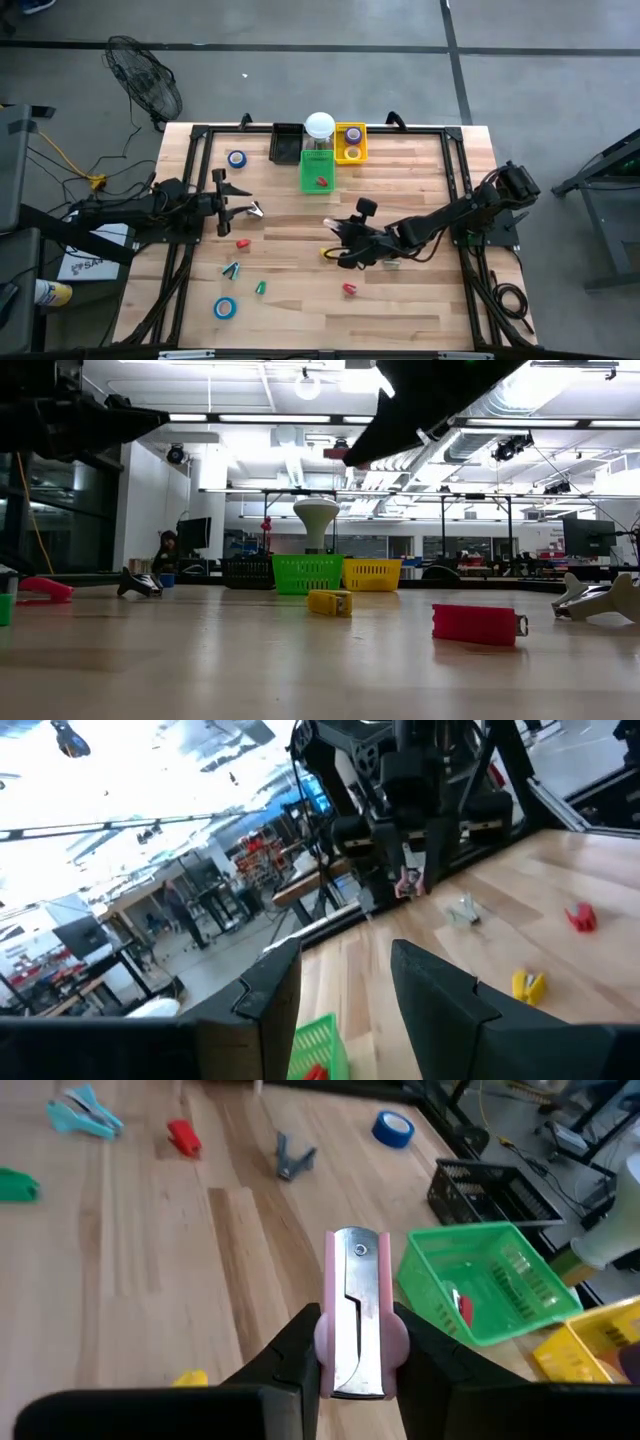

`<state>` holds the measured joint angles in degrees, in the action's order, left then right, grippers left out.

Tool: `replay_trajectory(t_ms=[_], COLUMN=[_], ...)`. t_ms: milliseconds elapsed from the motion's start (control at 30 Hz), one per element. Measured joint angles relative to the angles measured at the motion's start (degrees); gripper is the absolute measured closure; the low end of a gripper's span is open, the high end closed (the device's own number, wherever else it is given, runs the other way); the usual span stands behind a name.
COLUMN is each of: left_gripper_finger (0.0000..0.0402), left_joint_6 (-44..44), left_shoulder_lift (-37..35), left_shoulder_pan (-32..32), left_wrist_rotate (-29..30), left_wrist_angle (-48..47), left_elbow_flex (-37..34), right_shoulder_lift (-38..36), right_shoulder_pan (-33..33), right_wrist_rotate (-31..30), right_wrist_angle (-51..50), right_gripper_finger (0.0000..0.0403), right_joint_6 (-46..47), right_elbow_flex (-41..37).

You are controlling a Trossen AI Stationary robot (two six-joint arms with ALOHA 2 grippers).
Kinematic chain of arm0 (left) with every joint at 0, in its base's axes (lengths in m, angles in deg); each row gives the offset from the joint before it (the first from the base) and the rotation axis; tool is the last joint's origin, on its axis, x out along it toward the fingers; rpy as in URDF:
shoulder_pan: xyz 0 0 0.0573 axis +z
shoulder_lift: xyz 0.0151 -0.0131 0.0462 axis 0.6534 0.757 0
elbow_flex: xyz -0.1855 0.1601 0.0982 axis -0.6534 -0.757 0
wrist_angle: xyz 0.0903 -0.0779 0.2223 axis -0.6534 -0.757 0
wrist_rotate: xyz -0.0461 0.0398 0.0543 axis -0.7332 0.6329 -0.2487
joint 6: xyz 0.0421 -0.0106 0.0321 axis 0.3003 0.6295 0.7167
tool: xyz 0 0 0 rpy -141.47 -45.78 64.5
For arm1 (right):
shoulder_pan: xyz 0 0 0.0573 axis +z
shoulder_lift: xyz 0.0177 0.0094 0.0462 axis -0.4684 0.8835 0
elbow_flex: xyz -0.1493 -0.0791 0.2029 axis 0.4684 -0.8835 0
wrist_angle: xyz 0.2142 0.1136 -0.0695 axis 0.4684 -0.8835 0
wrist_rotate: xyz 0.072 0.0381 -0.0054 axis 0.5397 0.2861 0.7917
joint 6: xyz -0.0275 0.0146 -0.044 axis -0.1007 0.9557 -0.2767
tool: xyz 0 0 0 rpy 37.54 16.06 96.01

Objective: Pick and place Stapler, Stapler remover, tape
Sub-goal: Put the pink staple remover into the black bin

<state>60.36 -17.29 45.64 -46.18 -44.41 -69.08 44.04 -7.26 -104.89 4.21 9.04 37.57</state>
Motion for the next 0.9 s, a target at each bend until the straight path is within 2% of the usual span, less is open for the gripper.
replay_trajectory(t_ms=[200, 367, 533, 633, 900], left_gripper_finger=[0.0247, 0.0247, 0.0247, 0.0247, 0.0247], left_joint_6=[-0.15, 1.43, 6.38, 8.08, 11.01], left_shoulder_lift=[10.43, 21.96, 33.07, 38.74, 54.25], left_shoulder_pan=[0.0, 0.0, 0.0, 0.02, 0.0], left_wrist_rotate=[1.28, 1.39, -3.4, -3.24, -5.49], left_wrist_angle=[8.42, 9.45, 13.2, 17.08, 19.68], left_elbow_flex=[0.83, 6.37, 10.08, 11.8, 18.44], right_shoulder_lift=[0.0, 0.0, 0.0, 0.0, 0.0], right_shoulder_pan=[0.4, 0.39, 0.35, 0.35, -1.77], right_wrist_rotate=[0.0, 0.73, 2.82, 3.18, 5.26], right_wrist_angle=[1.68, 2.33, 5.43, 6.96, 8.63], right_gripper_finger=[0.0321, 0.0321, 0.0321, 0.0321, 0.0321], right_joint_6=[-0.97, -3.75, -6.79, -8.84, -12.94], right_elbow_flex=[0.0, 0.0, 0.0, 0.0, 0.0])
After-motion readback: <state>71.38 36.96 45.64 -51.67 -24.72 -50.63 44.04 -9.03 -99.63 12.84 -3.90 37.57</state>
